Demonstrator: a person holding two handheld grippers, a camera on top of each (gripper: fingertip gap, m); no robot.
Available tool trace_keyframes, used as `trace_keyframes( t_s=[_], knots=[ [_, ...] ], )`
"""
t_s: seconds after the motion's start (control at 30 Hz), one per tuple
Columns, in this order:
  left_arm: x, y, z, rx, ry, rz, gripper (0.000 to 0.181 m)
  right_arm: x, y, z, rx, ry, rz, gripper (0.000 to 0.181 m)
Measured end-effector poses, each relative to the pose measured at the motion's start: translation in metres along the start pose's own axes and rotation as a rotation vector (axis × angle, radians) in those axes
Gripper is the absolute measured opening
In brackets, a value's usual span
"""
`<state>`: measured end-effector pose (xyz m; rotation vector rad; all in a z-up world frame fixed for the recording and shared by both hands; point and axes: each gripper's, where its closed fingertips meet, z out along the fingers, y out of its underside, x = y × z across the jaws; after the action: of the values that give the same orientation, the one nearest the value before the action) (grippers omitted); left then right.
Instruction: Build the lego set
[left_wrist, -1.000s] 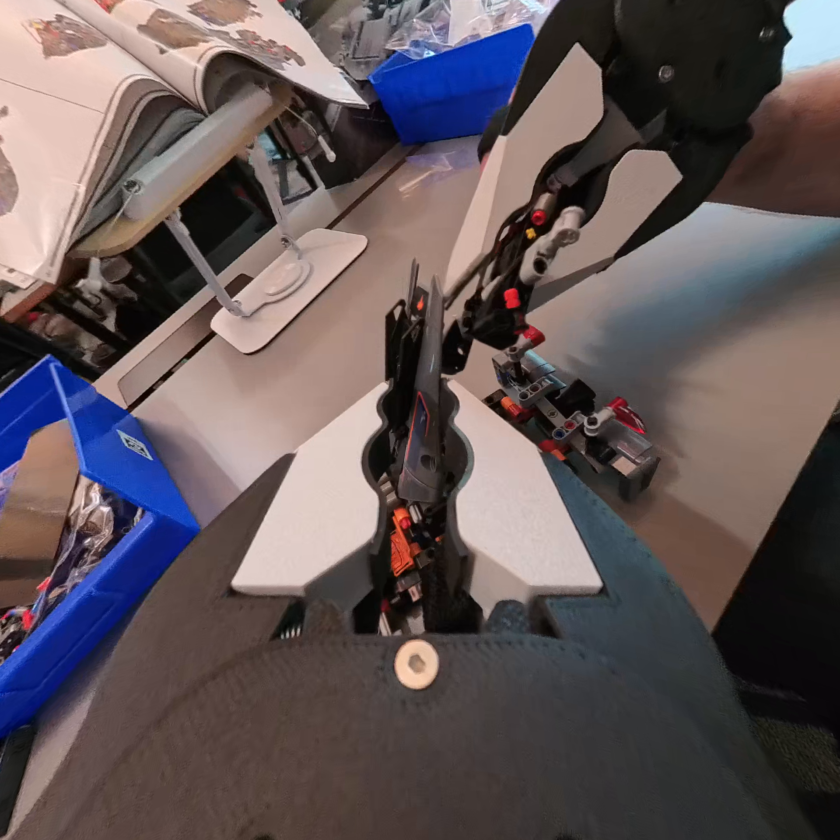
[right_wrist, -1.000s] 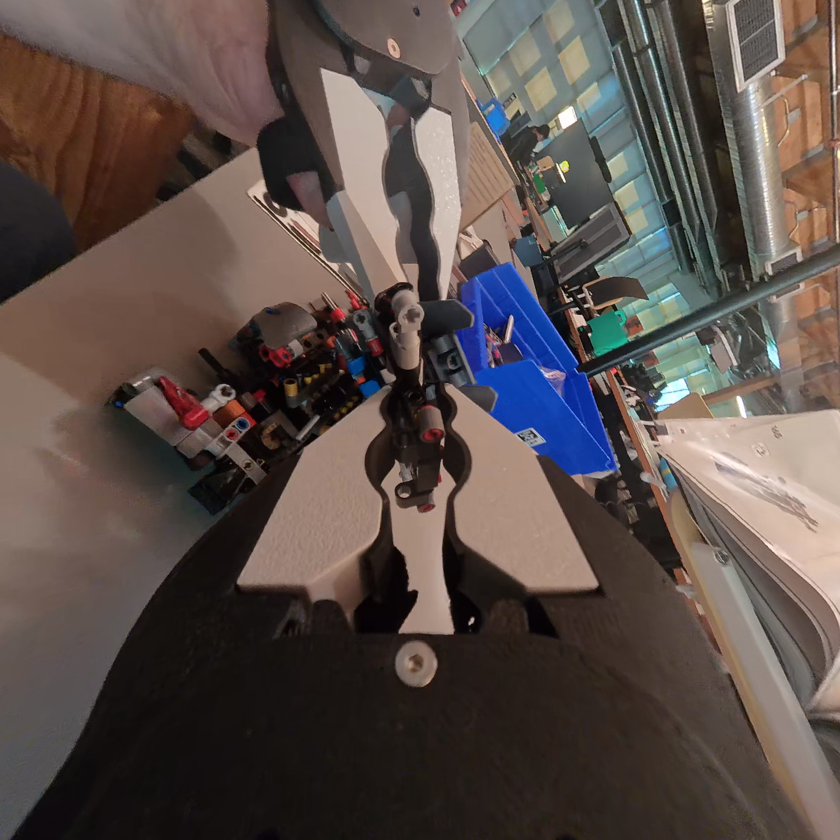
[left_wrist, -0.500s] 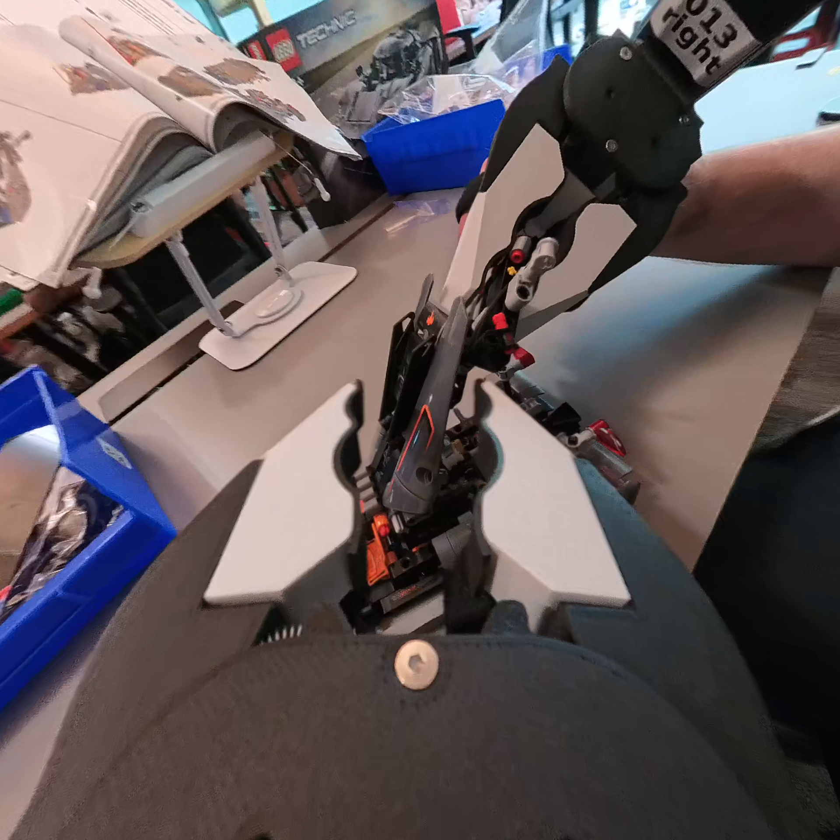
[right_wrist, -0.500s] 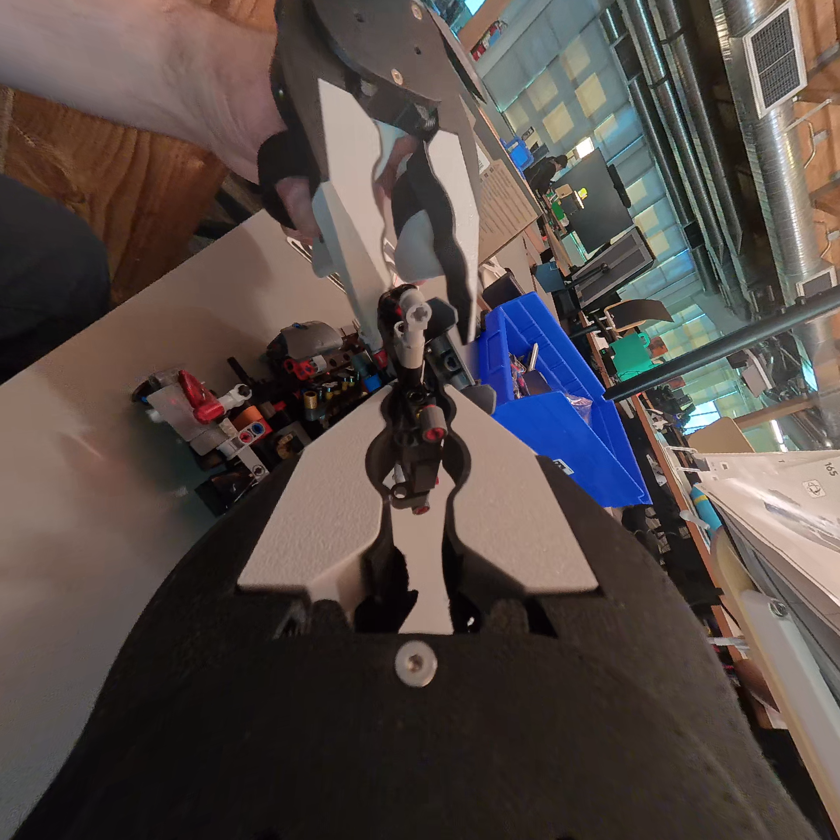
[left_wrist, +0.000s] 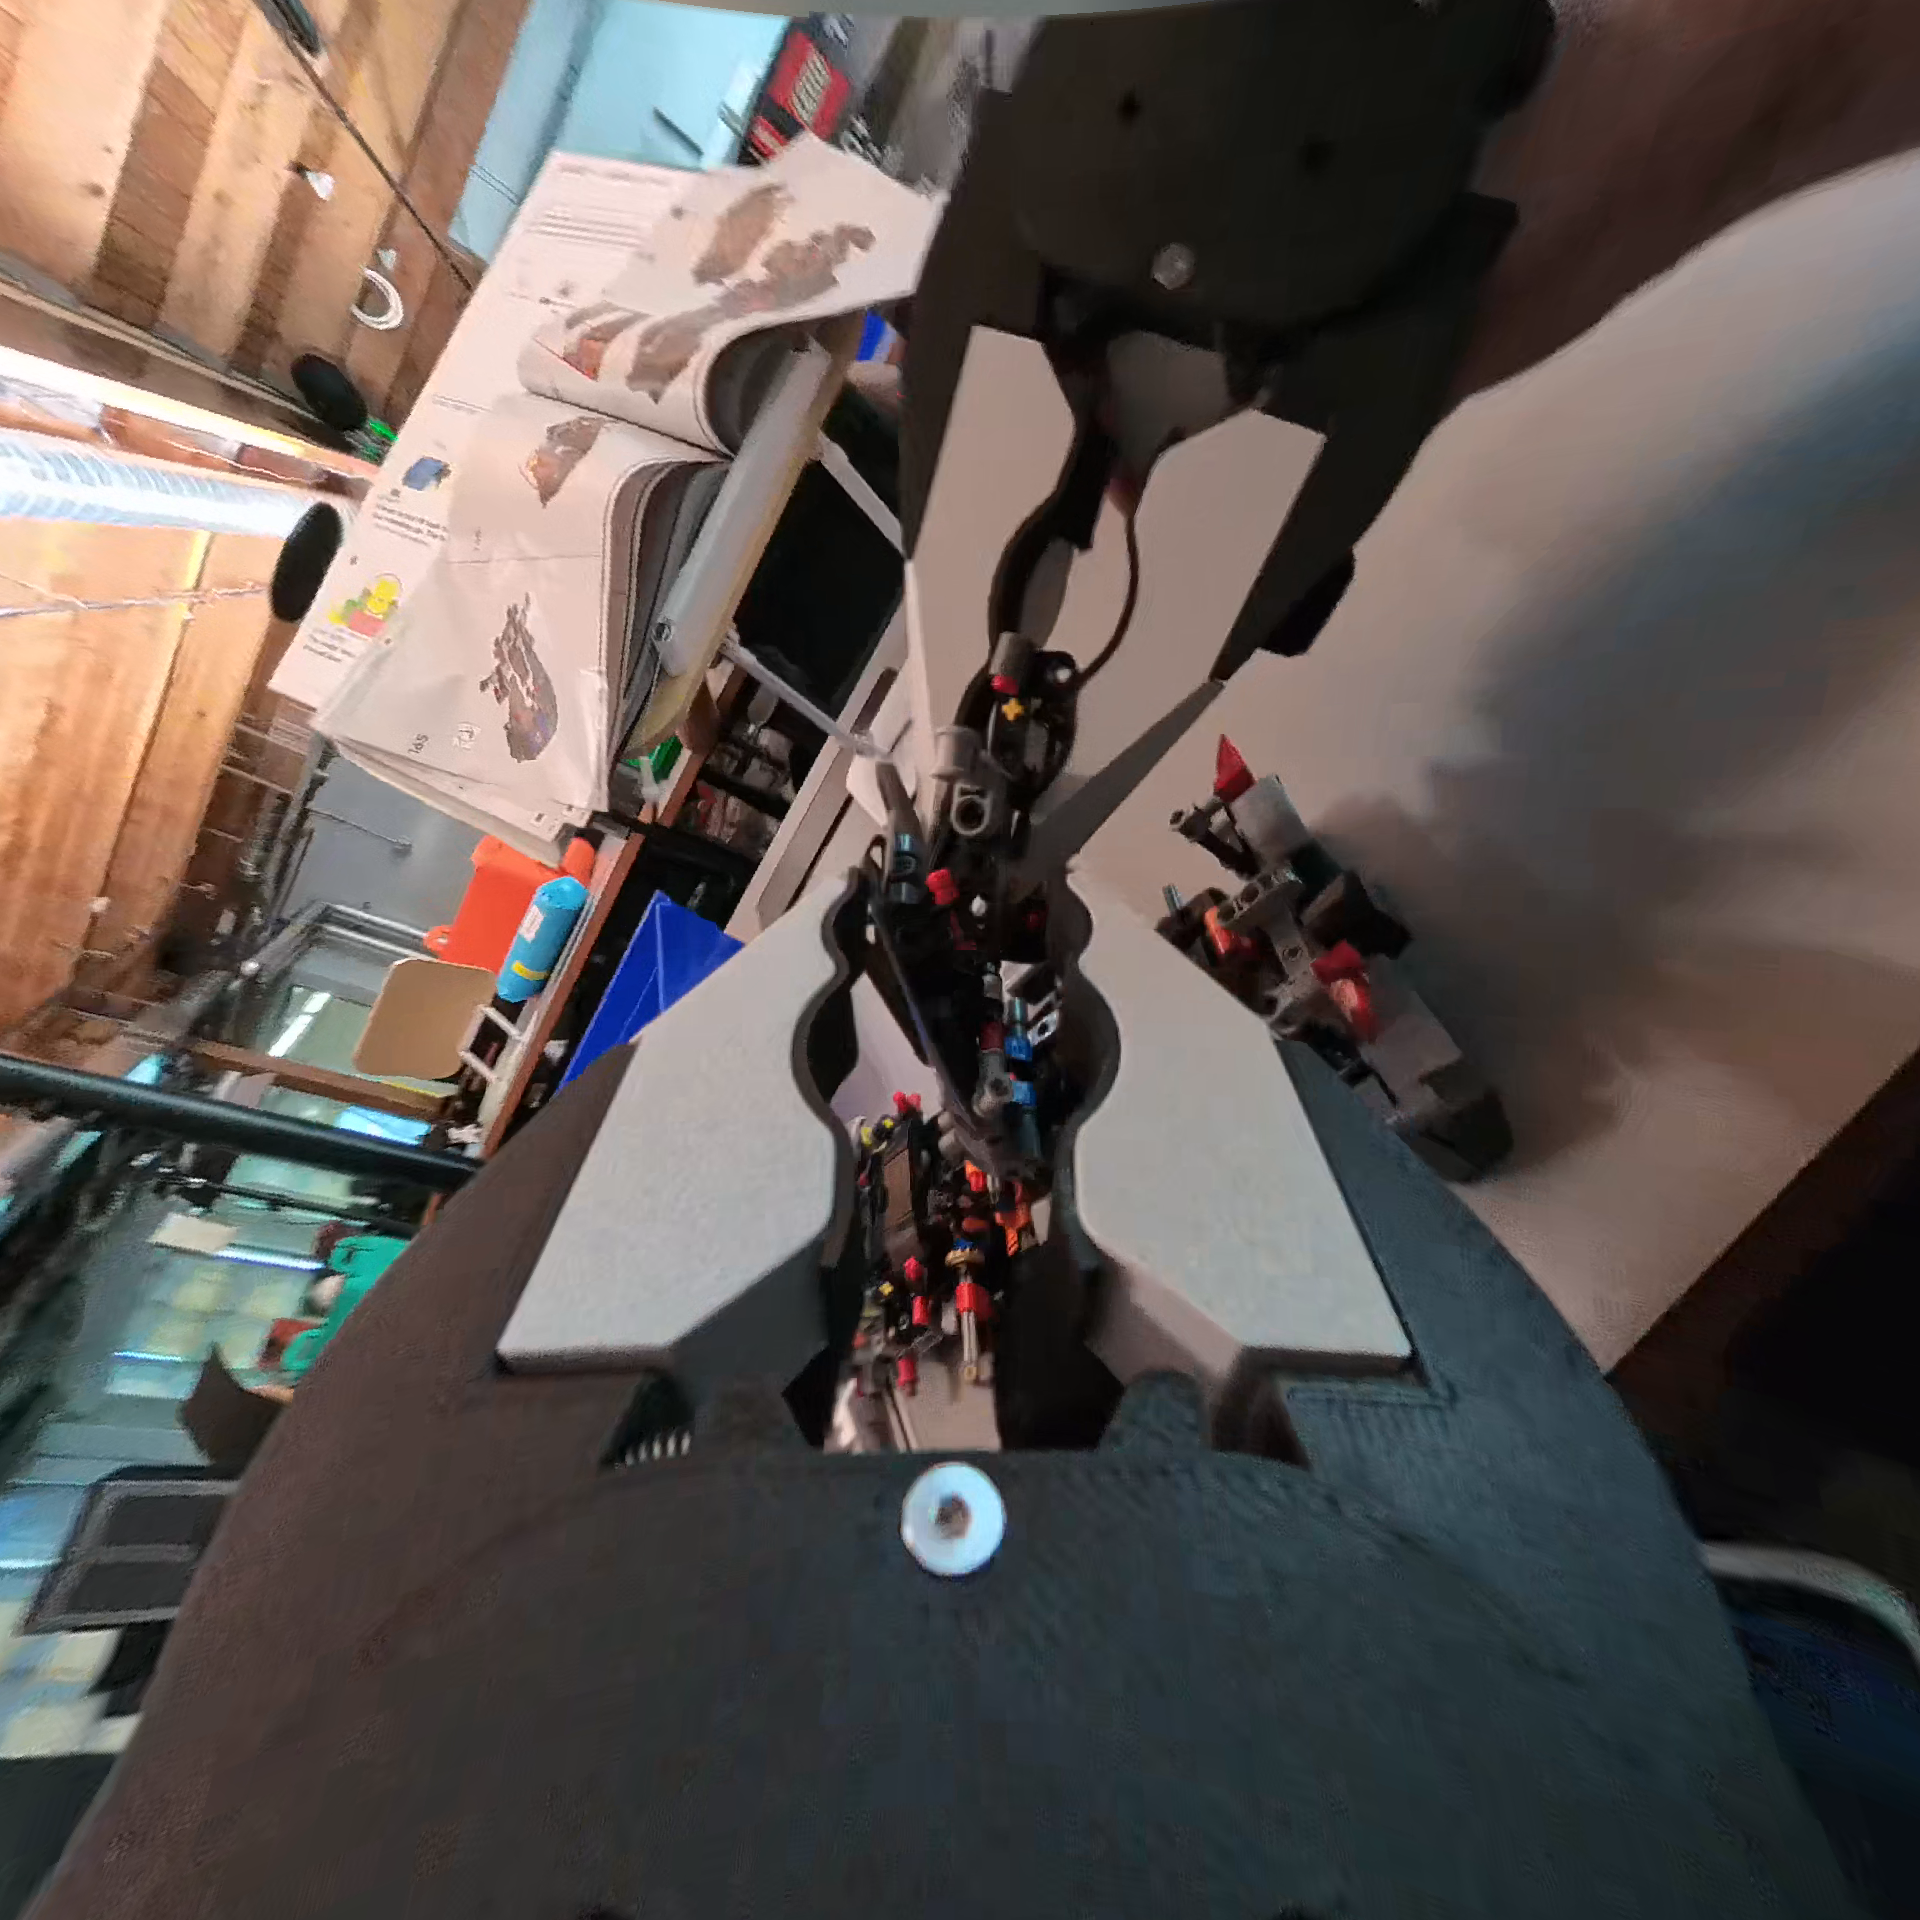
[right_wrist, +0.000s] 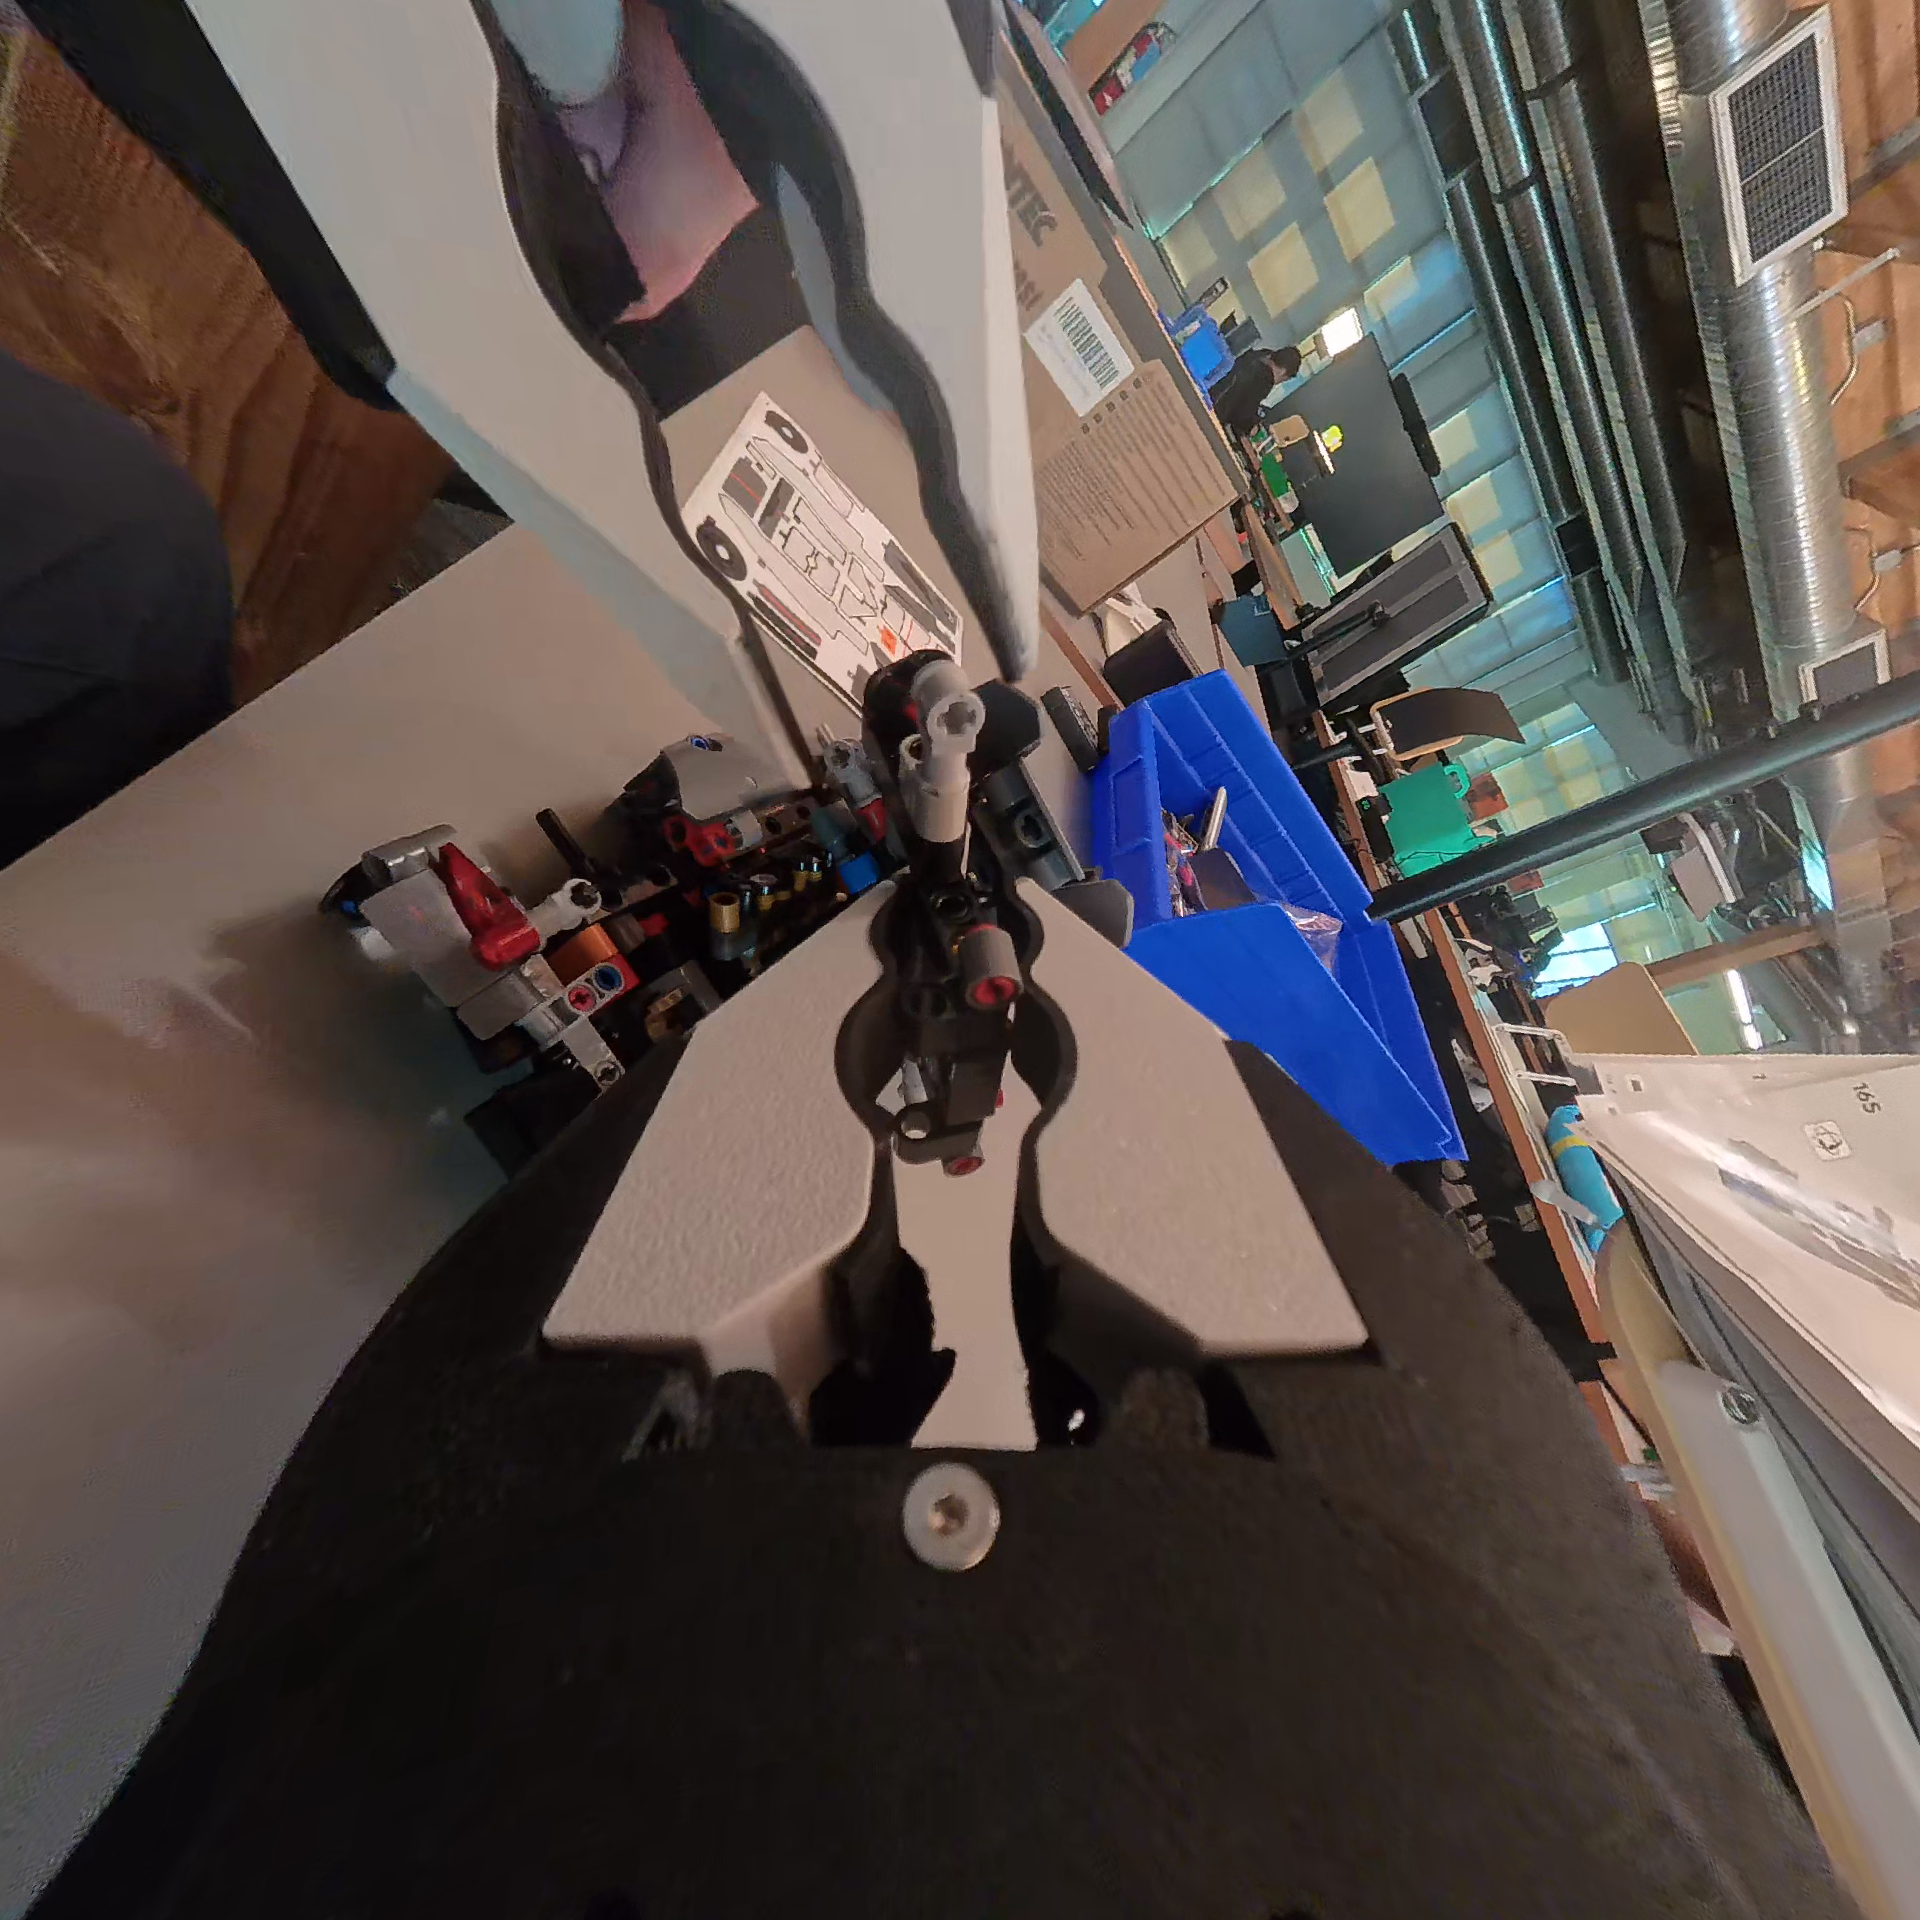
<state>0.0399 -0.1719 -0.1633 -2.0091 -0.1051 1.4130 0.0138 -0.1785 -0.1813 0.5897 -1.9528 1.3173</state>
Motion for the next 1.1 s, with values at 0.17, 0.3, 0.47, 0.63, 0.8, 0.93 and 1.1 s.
trace_keyframes(
  t_s=[0.17,0.3,0.47,0.63,0.8,0.93,1.1],
  knots=[
    [0.004,-0.009,0.007,-0.066,0.001,0.116,0.014,-0.002,-0.001,0.001,-0.013,-0.001,-0.031,0.012],
    [0.006,-0.006,0.013,-0.098,0.009,0.101,0.011,-0.001,0.002,0.001,-0.024,0.005,-0.028,0.013],
    [0.008,-0.006,0.012,-0.047,0.012,0.042,0.008,-0.002,0.004,0.004,-0.028,-0.006,0.019,0.022],
    [0.003,-0.008,0.005,0.024,0.022,-0.004,0.008,0.0,0.003,0.0,-0.015,0.004,0.027,0.024],
    [-0.002,-0.01,0.003,0.086,0.031,-0.016,0.008,0.008,0.006,-0.002,-0.03,0.037,0.059,0.027],
    [-0.003,-0.01,0.003,0.128,0.041,-0.034,0.008,0.01,0.013,-0.005,-0.049,0.052,0.072,0.026],
    [-0.001,-0.011,0.003,0.172,0.063,-0.046,0.008,0.01,0.018,-0.002,-0.062,0.057,0.091,0.033]
  ],
)
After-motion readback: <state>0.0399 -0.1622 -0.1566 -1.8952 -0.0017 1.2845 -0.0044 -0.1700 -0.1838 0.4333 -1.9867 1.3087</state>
